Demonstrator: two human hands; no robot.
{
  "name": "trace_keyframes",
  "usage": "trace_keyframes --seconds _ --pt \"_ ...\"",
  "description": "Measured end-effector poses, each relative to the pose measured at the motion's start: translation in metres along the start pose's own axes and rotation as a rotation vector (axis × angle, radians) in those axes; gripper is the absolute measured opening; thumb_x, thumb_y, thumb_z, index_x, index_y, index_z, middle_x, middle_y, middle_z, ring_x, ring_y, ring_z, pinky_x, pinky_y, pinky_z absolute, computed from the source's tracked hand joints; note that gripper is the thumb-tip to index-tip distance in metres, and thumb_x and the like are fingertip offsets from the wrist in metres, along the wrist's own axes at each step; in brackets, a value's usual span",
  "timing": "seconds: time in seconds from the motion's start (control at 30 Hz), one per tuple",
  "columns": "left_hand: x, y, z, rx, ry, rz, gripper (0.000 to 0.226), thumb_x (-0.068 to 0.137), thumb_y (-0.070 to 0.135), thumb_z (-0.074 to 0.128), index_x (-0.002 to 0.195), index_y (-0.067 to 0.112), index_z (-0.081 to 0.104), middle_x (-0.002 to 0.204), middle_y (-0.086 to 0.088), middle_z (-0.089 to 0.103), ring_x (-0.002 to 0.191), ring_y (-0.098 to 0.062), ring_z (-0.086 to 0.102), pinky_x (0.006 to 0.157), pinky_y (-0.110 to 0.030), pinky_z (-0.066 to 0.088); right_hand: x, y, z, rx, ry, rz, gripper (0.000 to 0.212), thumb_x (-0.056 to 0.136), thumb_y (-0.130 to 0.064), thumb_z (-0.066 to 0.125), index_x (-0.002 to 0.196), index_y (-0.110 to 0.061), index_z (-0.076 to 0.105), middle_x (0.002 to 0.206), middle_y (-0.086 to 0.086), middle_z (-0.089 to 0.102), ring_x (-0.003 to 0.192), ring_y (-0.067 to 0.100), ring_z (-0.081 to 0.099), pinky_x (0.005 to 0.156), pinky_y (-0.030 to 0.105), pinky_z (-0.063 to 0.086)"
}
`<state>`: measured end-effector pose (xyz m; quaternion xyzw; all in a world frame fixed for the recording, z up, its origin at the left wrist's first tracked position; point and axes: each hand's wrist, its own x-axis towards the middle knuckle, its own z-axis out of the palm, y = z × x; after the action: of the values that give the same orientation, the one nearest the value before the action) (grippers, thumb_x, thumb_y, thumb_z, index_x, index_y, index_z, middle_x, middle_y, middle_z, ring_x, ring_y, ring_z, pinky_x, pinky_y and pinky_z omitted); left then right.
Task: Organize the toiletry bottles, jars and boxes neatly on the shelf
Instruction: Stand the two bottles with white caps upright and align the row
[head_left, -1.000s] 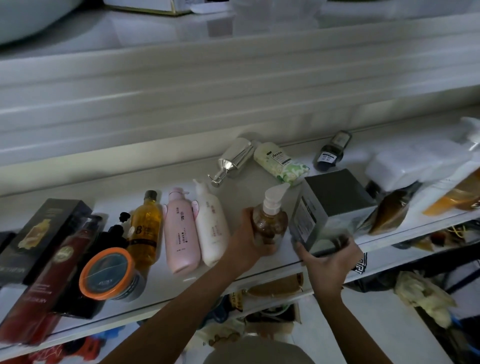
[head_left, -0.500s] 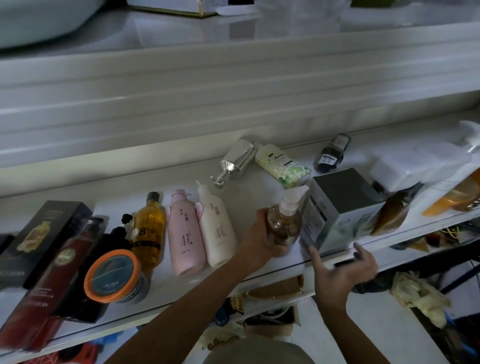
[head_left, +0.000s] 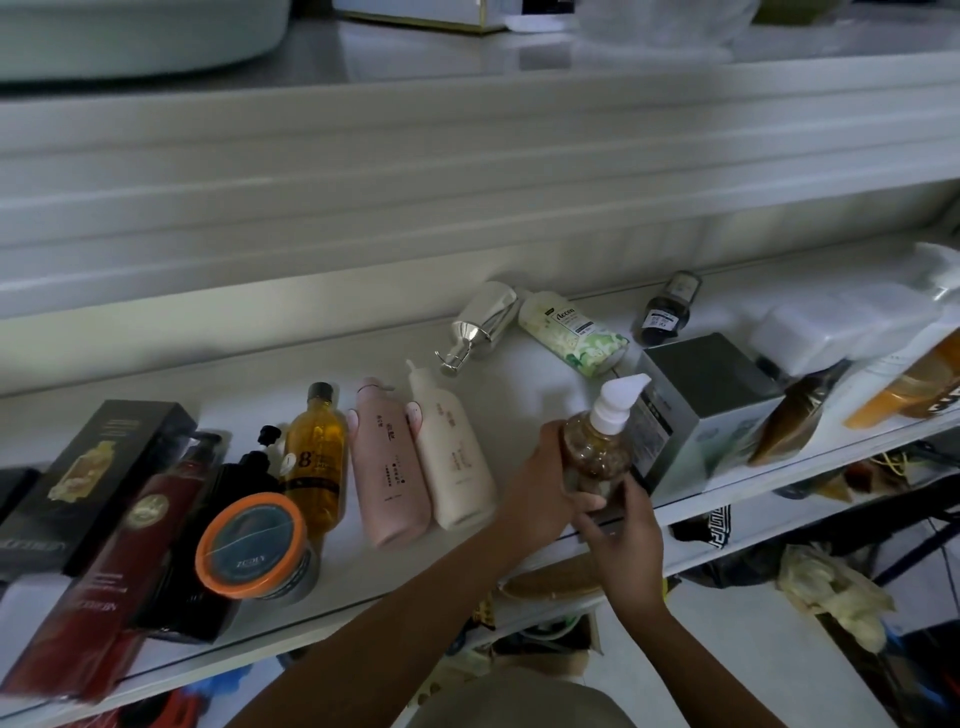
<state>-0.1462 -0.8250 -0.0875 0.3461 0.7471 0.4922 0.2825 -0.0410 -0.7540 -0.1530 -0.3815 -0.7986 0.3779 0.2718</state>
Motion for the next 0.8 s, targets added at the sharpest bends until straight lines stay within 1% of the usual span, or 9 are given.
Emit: trace_keyframes --seconds 0.1,0.2,0.33,0.4,0.43,0.53,0.6,0.7,0.8 --pt "-0.002 0.000 0.000 0.031 -0.012 0.025 0.085 0.070 0.011 0.079 0.138 0.017 0.028 0.122 0.010 0.046 0.111 -0.007 0.047 0.090 -0.019 0.037 -0.002 0.000 0.000 -0.006 0.025 -0.025 0.059 0.076 -0.018 0.075 0.129 -0.015 0.049 0.116 0.003 0.063 0.106 0.021 0.058 0.086 0.036 0.050" --pt "-0.008 -0.003 -0.007 0.123 0.047 0.056 0.075 0.075 0.010 0.074 0.138 0.017 0.034 0.133 0.001 0.047 0.120 -0.014 0.047 0.098 -0.027 0.039 -0.002 -0.003 -0.001 0.014 0.017 -0.014 0.064 0.076 -0.019 0.076 0.132 -0.014 0.046 0.121 0.005 0.060 0.112 0.021 0.056 0.092 0.036 0.048" --pt "-0.042 -0.013 -0.033 0.099 0.508 0.127 0.036 0.086 0.005 0.062 0.115 0.024 0.055 0.113 0.011 0.057 0.105 -0.003 0.054 0.094 -0.024 0.046 -0.016 -0.013 -0.006 0.096 0.038 0.028 0.079 0.068 -0.016 0.082 0.135 -0.011 0.038 0.130 0.006 0.047 0.117 0.023 0.047 0.100 0.040 0.043" --pt "-0.064 -0.020 -0.045 -0.040 0.648 0.040 0.030 0.089 0.006 0.059 0.101 0.032 0.053 0.106 0.013 0.057 0.100 -0.008 0.055 0.087 -0.027 0.050 -0.031 -0.021 -0.009 0.058 0.150 -0.054 0.069 0.064 -0.015 0.084 0.121 -0.009 0.046 0.115 0.005 0.045 0.104 0.024 0.048 0.090 0.035 0.044" --pt "-0.072 -0.024 -0.049 -0.077 0.676 -0.003 0.028 0.090 0.005 0.058 0.099 0.032 0.053 0.105 0.010 0.057 0.098 -0.012 0.056 0.084 -0.027 0.050 -0.039 -0.027 -0.011 0.074 0.147 -0.091 0.057 0.066 -0.020 0.083 0.112 -0.015 0.050 0.108 0.001 0.046 0.097 0.022 0.048 0.084 0.030 0.044" --pt "-0.088 -0.030 -0.054 0.059 0.661 -0.115 0.018 0.093 0.007 0.053 0.107 0.017 0.059 0.103 0.009 0.056 0.098 -0.015 0.055 0.084 -0.024 0.048 -0.049 -0.047 -0.005 0.128 -0.118 -0.185 0.016 0.085 -0.039 0.058 0.100 -0.033 0.055 0.099 -0.010 0.054 0.093 0.013 0.055 0.079 0.023 0.047" --pt "-0.091 -0.030 -0.055 0.130 0.610 -0.184 0.021 0.096 0.013 0.048 0.114 0.013 0.059 0.111 0.001 0.060 0.101 -0.016 0.057 0.088 -0.026 0.049 -0.043 -0.061 0.009 0.118 -0.294 -0.189 0.026 0.092 -0.046 0.049 0.110 -0.029 0.058 0.108 -0.012 0.056 0.101 0.008 0.056 0.084 0.021 0.047" --pt "-0.093 -0.028 -0.057 0.240 0.521 -0.231 0.024 0.100 0.019 0.040 0.112 0.011 0.059 0.111 -0.003 0.063 0.098 -0.017 0.060 0.088 -0.029 0.050 -0.019 -0.092 0.036 0.241 -0.506 0.071 0.036 0.090 -0.044 0.053 0.120 -0.025 0.055 0.114 -0.006 0.058 0.101 0.009 0.057 0.077 0.018 0.044" --pt "-0.096 -0.034 -0.062 0.259 0.434 -0.239 0.025 0.100 0.016 0.037 0.101 0.008 0.061 0.099 -0.008 0.065 0.085 -0.018 0.059 0.084 -0.031 0.051 0.008 -0.104 0.063 0.188 -0.638 0.252 0.051 0.081 -0.051 0.063 0.117 -0.016 0.058 0.111 0.003 0.065 0.099 0.020 0.062 0.085 0.035 0.052"
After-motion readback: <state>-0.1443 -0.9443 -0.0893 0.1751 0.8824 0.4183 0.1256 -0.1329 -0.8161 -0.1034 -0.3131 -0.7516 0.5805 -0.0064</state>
